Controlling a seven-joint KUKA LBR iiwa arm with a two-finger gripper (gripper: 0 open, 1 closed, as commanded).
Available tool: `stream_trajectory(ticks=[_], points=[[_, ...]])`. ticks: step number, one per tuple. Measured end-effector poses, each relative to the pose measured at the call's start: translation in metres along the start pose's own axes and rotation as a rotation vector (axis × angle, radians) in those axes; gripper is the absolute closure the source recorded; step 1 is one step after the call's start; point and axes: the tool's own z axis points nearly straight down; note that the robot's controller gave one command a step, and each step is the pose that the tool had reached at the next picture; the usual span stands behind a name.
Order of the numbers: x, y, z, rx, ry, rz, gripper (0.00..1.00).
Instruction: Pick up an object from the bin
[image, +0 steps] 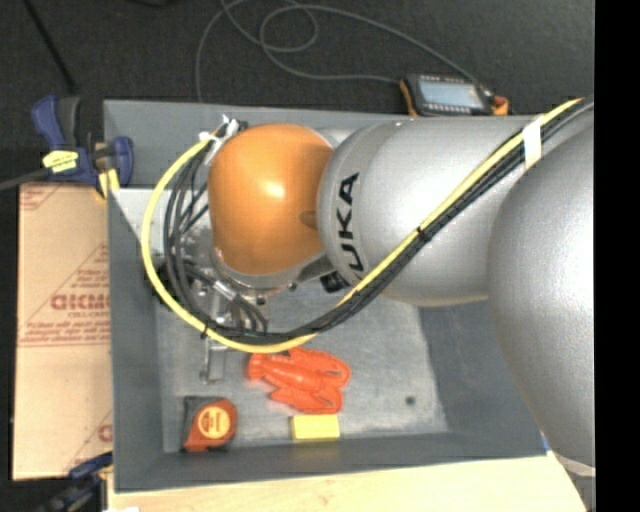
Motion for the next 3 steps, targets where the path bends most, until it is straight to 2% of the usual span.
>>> stream_trajectory(ticks=[1, 2, 3], points=[[-0.001, -0.002, -0.004, -0.001, -0.006, 0.005, 0.0], [0.025, -0.024, 0.051, -0.004, -0.012, -0.005, 0.0], [0.028, -0.065, 0.083, 0.0, -0.004, -0.131, 0.0]])
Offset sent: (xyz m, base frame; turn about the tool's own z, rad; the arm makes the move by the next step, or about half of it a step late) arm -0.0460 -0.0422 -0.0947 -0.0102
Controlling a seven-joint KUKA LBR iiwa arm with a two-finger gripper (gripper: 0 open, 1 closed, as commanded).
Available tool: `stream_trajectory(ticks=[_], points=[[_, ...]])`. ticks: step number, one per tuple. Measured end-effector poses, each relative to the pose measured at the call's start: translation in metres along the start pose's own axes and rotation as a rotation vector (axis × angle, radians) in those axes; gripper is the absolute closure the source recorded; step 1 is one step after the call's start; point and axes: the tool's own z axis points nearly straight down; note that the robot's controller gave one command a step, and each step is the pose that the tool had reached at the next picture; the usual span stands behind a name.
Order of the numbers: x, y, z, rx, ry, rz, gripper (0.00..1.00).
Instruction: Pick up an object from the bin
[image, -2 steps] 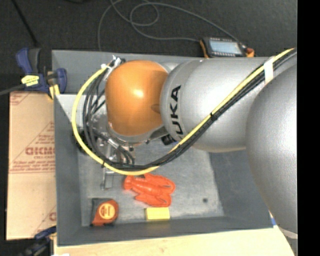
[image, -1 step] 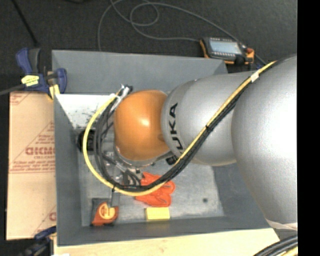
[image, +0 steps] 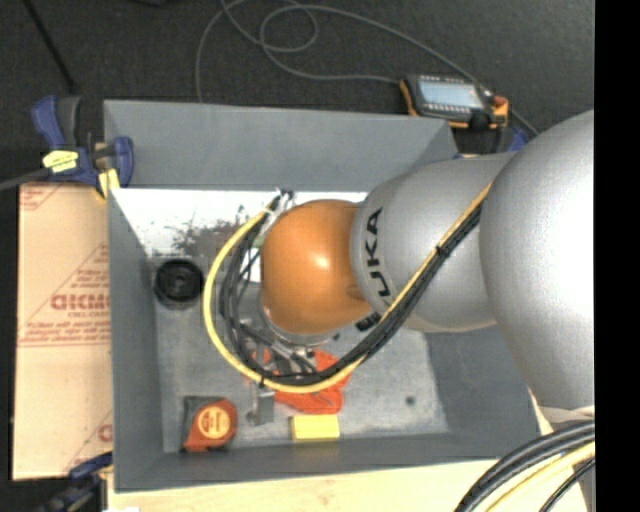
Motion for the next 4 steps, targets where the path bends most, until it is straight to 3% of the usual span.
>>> stream_trajectory(ticks=[1, 2, 3, 4], points=[[-0.001, -0.049, 0.042, 0.001, -0.006, -0.188, 0.0], [0.036, -0.068, 0.061, -0.001, -0.005, -0.483, 1.0], [0.036, -0.068, 0.061, -0.001, -0.005, -0.482, 1.0], [-0.02, -0.031, 0.038, 0.001, 0.001, -0.47, 1.0]])
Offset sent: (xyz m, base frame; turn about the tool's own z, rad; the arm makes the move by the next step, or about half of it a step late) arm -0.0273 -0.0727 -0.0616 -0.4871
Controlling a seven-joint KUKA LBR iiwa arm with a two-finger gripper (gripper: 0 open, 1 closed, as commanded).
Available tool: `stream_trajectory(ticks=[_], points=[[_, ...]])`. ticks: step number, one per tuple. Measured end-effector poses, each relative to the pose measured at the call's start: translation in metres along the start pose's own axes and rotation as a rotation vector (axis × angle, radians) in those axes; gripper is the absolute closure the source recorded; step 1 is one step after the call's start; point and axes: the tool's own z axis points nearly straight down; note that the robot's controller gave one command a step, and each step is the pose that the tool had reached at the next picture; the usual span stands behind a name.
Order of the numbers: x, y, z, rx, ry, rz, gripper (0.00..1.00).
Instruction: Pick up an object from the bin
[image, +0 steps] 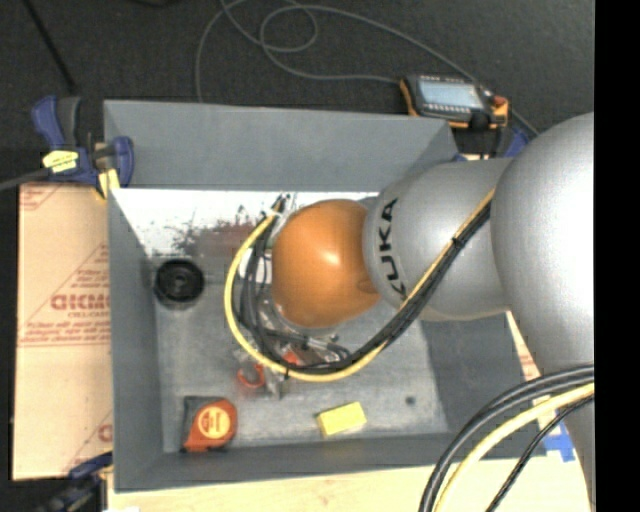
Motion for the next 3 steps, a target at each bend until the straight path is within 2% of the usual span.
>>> stream_trajectory(ticks=[1, 2, 3], points=[[-0.032, 0.007, -0.011, 0.001, -0.014, 0.013, 1.0], [-0.011, 0.008, -0.065, -0.002, 0.002, 0.021, 1.0], [-0.01, 0.004, -0.047, 0.005, -0.018, 0.023, 1.0]])
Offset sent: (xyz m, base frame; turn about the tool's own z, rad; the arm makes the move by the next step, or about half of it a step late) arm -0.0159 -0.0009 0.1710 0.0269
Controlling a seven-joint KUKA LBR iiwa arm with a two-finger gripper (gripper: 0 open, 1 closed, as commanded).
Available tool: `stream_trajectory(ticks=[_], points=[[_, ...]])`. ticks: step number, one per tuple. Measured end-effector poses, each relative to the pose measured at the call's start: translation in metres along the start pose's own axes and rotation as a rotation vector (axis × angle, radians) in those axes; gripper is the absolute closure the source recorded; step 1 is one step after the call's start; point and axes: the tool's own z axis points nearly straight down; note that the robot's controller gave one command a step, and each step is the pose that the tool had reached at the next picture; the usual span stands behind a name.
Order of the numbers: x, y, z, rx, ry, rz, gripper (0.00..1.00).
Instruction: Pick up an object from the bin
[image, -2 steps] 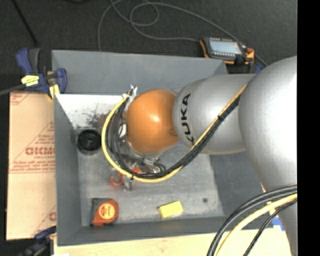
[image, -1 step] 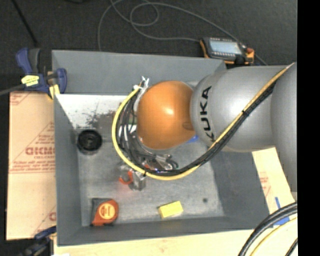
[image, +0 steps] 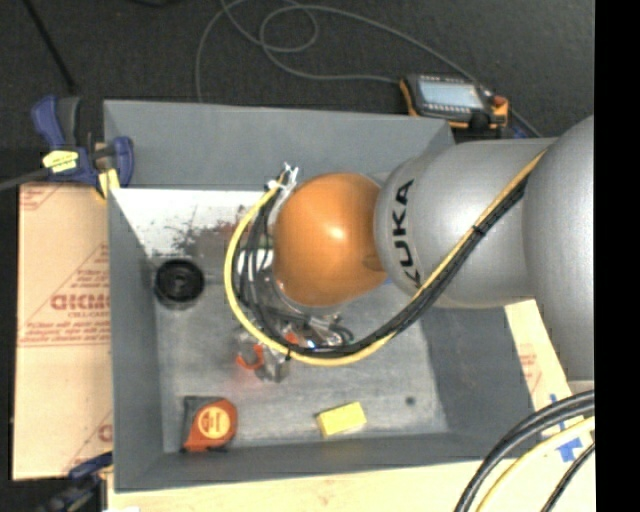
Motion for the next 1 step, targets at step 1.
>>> stream_trajectory(ticks=[1], points=[[0.0025, 0.0059, -0.0068, -0.01, 0.028, -0.009, 1.0]])
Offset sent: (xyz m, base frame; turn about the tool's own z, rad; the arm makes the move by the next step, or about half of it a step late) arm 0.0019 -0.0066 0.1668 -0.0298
